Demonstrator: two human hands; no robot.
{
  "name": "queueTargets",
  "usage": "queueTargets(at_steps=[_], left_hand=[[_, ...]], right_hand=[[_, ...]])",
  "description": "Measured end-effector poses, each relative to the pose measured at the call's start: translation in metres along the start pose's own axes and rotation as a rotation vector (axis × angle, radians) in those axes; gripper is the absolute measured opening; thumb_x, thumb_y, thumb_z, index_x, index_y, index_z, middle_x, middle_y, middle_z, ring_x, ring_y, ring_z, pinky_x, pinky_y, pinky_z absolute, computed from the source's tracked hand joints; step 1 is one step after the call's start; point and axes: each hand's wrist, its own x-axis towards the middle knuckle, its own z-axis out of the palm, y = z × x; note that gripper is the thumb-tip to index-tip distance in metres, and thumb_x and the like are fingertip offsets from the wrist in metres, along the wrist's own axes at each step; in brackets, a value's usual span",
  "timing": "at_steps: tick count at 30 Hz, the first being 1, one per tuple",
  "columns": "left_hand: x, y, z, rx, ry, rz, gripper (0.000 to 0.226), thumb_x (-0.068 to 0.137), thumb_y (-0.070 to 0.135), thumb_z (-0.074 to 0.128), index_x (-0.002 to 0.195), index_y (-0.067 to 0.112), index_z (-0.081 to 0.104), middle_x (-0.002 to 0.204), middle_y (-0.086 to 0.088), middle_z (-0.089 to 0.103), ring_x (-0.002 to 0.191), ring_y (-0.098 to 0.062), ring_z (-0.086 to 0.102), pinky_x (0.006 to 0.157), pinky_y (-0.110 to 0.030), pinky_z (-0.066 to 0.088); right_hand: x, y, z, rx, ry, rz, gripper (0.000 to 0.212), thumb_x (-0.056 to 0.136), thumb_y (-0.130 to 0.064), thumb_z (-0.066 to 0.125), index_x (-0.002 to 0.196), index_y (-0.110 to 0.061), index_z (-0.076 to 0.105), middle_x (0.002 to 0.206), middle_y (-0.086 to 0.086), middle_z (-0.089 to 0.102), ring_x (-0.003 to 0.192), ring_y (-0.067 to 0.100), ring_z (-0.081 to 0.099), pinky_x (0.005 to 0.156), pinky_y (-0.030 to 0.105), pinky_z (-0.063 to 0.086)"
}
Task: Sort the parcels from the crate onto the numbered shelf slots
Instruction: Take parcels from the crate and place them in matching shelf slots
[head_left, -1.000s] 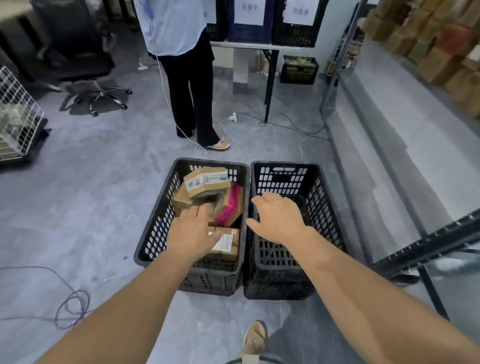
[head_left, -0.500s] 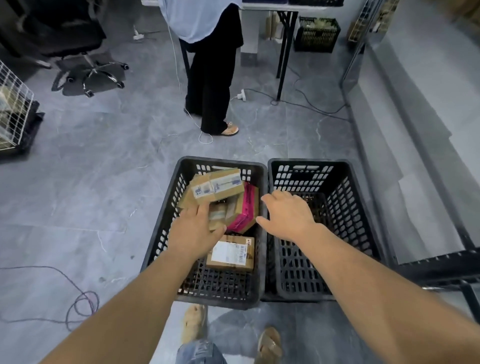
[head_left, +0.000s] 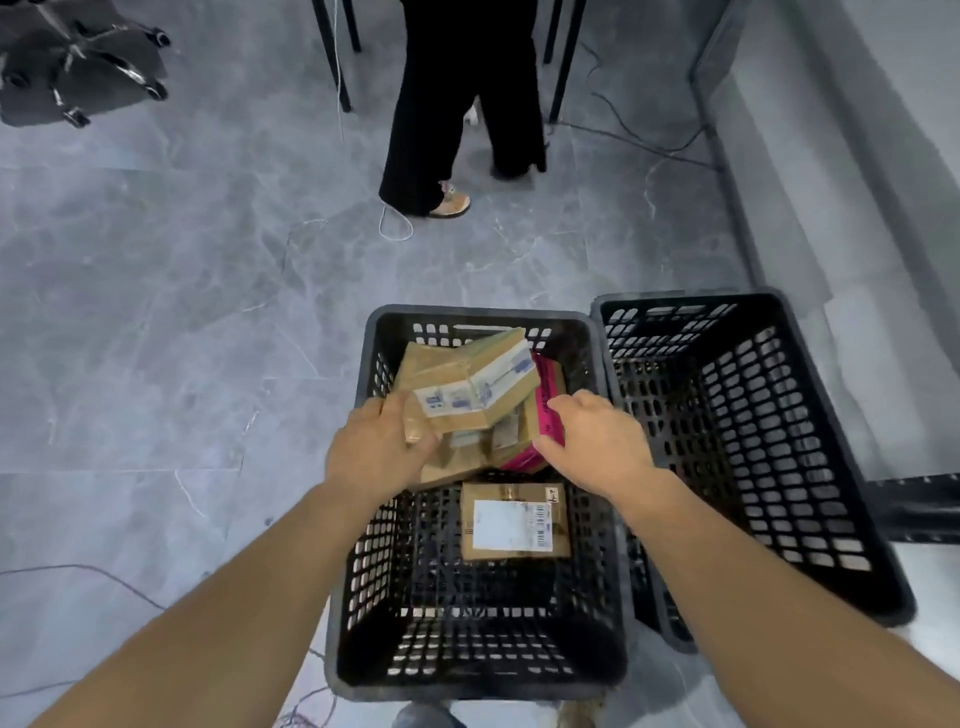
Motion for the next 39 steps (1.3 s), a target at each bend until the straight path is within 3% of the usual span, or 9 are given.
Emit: queueTargets(at_steps=[8, 13, 17, 20, 24, 27, 31, 34, 39], left_hand=[[0.076, -0.026, 0.026, -0.196, -0.109, 0.016, 0.060, 0.095, 0.054, 0.037, 0.143, 0.017, 0.036, 0.135, -0.015, 0.049, 0.126, -0.030, 0.044, 0.098, -0.043, 0.043], [0.106, -0.010, 0.032, -0.415, -0.176, -0.084, 0.054, 0.101, 0.048, 0.026, 0.145, 0.019, 0.035, 0.141, -0.015, 0.046, 0.129, -0.032, 0.044, 0.099, -0.036, 0.036], [0.109, -0.007, 0.040, -0.539, -0.199, -0.115, 0.040, 0.097, 0.043, 0.044, 0.130, 0.022, 0.053, 0.133, -0.013, 0.052, 0.107, -0.029, 0.057, 0.072, -0.023, 0.050], [0.093, -0.004, 0.045, -0.655, -0.248, -0.167, 0.029, 0.091, 0.039, 0.059, 0.114, 0.022, 0.059, 0.125, -0.010, 0.050, 0.088, -0.023, 0.062, 0.046, -0.017, 0.052], [0.071, 0.000, 0.044, -0.741, -0.228, -0.176, 0.023, 0.089, 0.035, 0.064, 0.105, 0.019, 0.058, 0.126, -0.010, 0.050, 0.093, -0.024, 0.064, 0.048, -0.013, 0.050], [0.052, 0.007, 0.026, -0.800, -0.229, -0.167, 0.035, 0.092, 0.036, 0.059, 0.121, 0.018, 0.051, 0.122, -0.004, 0.056, 0.086, -0.013, 0.065, 0.050, -0.013, 0.048], [0.025, 0.022, -0.009, -0.877, -0.233, -0.124, 0.061, 0.090, 0.043, 0.058, 0.142, 0.023, 0.035, 0.130, 0.003, 0.055, 0.098, -0.015, 0.063, 0.063, -0.021, 0.052], [0.006, 0.030, -0.037, -0.989, -0.228, -0.106, 0.072, 0.086, 0.056, 0.056, 0.147, 0.030, 0.027, 0.133, 0.007, 0.054, 0.097, -0.010, 0.063, 0.079, -0.033, 0.055], [-0.016, 0.033, -0.065, -1.163, -0.345, -0.106, 0.096, 0.057, 0.087, 0.060, 0.139, 0.042, 0.036, 0.128, 0.013, 0.061, 0.116, -0.014, 0.059, 0.103, -0.052, 0.041]], right_hand=[[0.057, -0.017, 0.035, 0.198, -0.053, 0.159, 0.043, 0.096, -0.047, 0.043, 0.127, -0.018, 0.052, 0.114, 0.004, 0.053, 0.103, 0.025, 0.056, 0.080, 0.036, 0.047], [0.087, -0.028, 0.044, 0.659, -0.094, 0.375, 0.055, 0.093, -0.062, 0.035, 0.131, -0.025, 0.049, 0.121, 0.004, 0.057, 0.109, 0.026, 0.055, 0.091, 0.040, 0.045], [0.102, -0.042, 0.055, 1.091, -0.183, 0.477, 0.078, 0.072, -0.086, 0.037, 0.123, -0.029, 0.055, 0.115, -0.002, 0.063, 0.102, 0.023, 0.062, 0.091, 0.046, 0.049], [0.098, -0.043, 0.064, 1.206, -0.183, 0.541, 0.061, 0.079, -0.068, 0.055, 0.122, -0.025, 0.056, 0.108, -0.001, 0.065, 0.092, 0.019, 0.064, 0.080, 0.038, 0.053], [0.080, -0.037, 0.066, 1.302, -0.170, 0.554, 0.041, 0.081, -0.045, 0.061, 0.113, -0.021, 0.064, 0.100, 0.002, 0.071, 0.085, 0.016, 0.068, 0.064, 0.028, 0.050], [0.059, -0.030, 0.052, 1.333, -0.123, 0.521, 0.036, 0.078, -0.040, 0.064, 0.110, -0.025, 0.062, 0.109, 0.002, 0.068, 0.098, 0.018, 0.065, 0.085, 0.041, 0.055], [0.023, -0.028, 0.022, 1.338, -0.107, 0.376, 0.066, 0.076, -0.038, 0.067, 0.137, -0.023, 0.046, 0.124, -0.002, 0.060, 0.106, 0.014, 0.061, 0.093, 0.038, 0.052], [-0.002, -0.028, -0.003, 1.345, -0.083, 0.295, 0.076, 0.066, -0.042, 0.065, 0.138, -0.027, 0.045, 0.125, -0.003, 0.061, 0.110, 0.014, 0.060, 0.100, 0.043, 0.047], [-0.034, -0.028, -0.039, 1.560, -0.047, 0.177, 0.068, 0.064, -0.036, 0.062, 0.130, -0.023, 0.054, 0.114, -0.002, 0.067, 0.099, 0.013, 0.063, 0.075, 0.031, 0.054]])
